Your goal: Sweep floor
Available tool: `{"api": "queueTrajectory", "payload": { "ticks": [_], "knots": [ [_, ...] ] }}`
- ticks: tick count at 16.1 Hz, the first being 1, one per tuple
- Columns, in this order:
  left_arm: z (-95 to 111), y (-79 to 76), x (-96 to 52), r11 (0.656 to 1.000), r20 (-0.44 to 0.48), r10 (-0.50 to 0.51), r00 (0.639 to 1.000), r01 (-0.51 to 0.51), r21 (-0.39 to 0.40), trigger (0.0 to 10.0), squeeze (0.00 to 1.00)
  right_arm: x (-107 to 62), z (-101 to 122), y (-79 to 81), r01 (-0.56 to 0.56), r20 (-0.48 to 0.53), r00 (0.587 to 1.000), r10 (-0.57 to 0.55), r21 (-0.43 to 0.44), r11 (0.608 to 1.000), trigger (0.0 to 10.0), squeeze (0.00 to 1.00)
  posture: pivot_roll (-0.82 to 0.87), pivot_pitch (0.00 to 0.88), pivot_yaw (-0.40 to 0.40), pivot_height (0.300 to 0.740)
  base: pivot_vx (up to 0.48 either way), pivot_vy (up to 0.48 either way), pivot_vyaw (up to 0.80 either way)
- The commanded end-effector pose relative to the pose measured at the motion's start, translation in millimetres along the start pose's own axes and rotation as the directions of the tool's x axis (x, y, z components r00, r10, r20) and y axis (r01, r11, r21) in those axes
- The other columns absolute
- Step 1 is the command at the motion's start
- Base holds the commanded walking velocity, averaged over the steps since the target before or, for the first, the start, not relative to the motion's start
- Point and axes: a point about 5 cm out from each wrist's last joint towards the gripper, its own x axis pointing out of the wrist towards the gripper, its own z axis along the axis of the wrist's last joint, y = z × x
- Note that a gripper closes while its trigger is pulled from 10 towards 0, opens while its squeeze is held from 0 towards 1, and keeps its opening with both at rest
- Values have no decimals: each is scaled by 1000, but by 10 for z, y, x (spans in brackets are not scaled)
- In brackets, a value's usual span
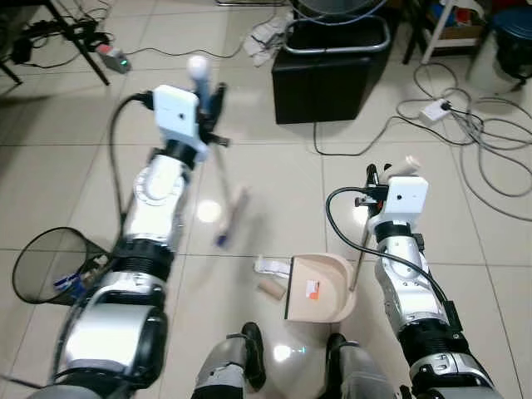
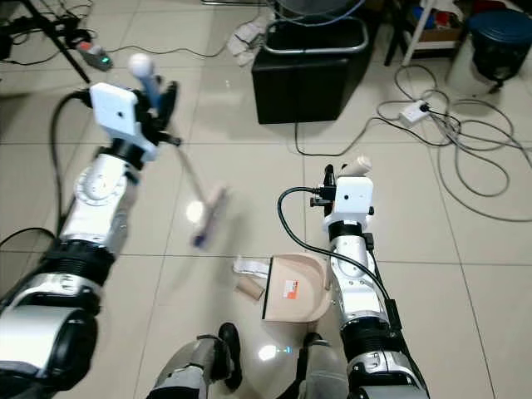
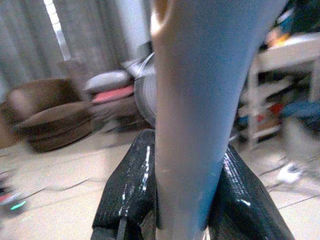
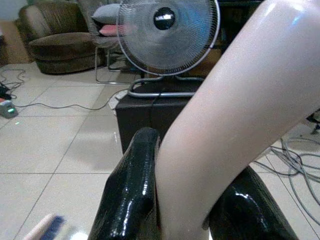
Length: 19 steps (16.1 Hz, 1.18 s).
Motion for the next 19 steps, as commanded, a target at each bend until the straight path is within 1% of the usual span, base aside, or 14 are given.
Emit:
{"api": "queueTrajectory", "payload": {
  "ticks": [1, 2, 3, 4, 7, 8, 9, 12, 13, 14, 15, 16, 17, 19],
  "knots": [
    [-334, 26, -222, 999, -170, 43, 985, -37, 34, 10000, 0, -31, -19, 28, -10, -2, 1000, 10, 1, 1000, 10000, 0, 19, 241, 138, 740, 0, 0, 0],
    [-449, 42, -324, 997, -221, 74, 973, -63, 53, 10000, 0, -31, -18, 38, -17, -1, 1000, 17, -1, 1000, 10000, 0, 17, 244, 134, 740, 0, 0, 0],
    [-559, 20, -413, 994, -264, 110, 958, -101, 46, 10000, 0, -35, -22, 43, -21, -2, 1000, 21, -2, 1000, 10000, 0, 15, 245, 128, 740, 0, 0, 0],
    [-673, -61, -505, 988, -299, 144, 943, -156, -15, 10000, 0, -40, -25, 46, -27, -3, 1000, 27, -3, 1000, 10000, 0, 13, 245, 123, 740, 0, 0, 0],
    [-736, -191, -551, 976, -300, 150, 942, -189, -108, 10000, 0, -36, -28, 55, -34, -6, 999, 34, -6, 999, 10000, 0, 6, 246, 122, 740, 0, 0, 0],
    [-729, -296, -536, 953, -279, 142, 950, -207, -222, 10000, 0, -32, -21, 61, -37, -5, 999, 37, -6, 999, 10000, 0, -4, 248, 124, 740, 0, 0, 0],
    [-706, -376, -508, 927, -254, 132, 958, -210, -311, 10000, 0, -34, -17, 60, -38, -3, 999, 38, -7, 999, 10000, 0, -6, 245, 125, 740, 0, 0, 0],
    [-626, -537, -442, 871, -178, 64, 982, -142, -471, 10000, 0, -48, -31, 58, -42, -9, 999, 42, -5, 999, 10000, 0, -5, 241, 121, 740, 0, 0, 0],
    [-626, -615, -440, 845, -166, -2, 986, -87, -528, 10000, 0, -45, -34, 66, -45, -11, 999, 45, -3, 999, 10000, 0, -4, 237, 117, 740, 0, 0, 0],
    [-628, -626, -440, 840, -165, -11, 986, -80, -536, 10000, 0, -45, -35, 66, -46, -12, 999, 46, -3, 999, 10000, 0, -4, 237, 117, 740, 0, 0, 0],
    [-613, -704, -439, 807, -138, -70, 988, -25, -591, 10000, 0, -33, -34, 72, -47, -13, 999, 47, -3, 999, 10000, 0, -4, 230, 117, 740, 0, 0, 0],
    [-602, -732, -438, 790, -120, -92, 989, -1, -613, 10000, 0, -28, -33, 75, -48, -13, 999, 48, -3, 999, 10000, 0, -4, 230, 117, 740, 0, 0, 0],
    [-544, -752, -408, 768, -70, -113, 991, 42, -640, 10000, 0, -16, -32, 73, -49, -15, 999, 49, -3, 999, 10000, 0, -6, 224, 117, 740, 0, 0, 0],
    [-448, -738, -354, 776, -3, -162, 987, 126, -618, 10000, 0, -5, -30, 65, -48, -16, 999, 48, -4, 999, 10000, 0, -7, 219, 118, 740, 0, 0, 0]
  ]
}}
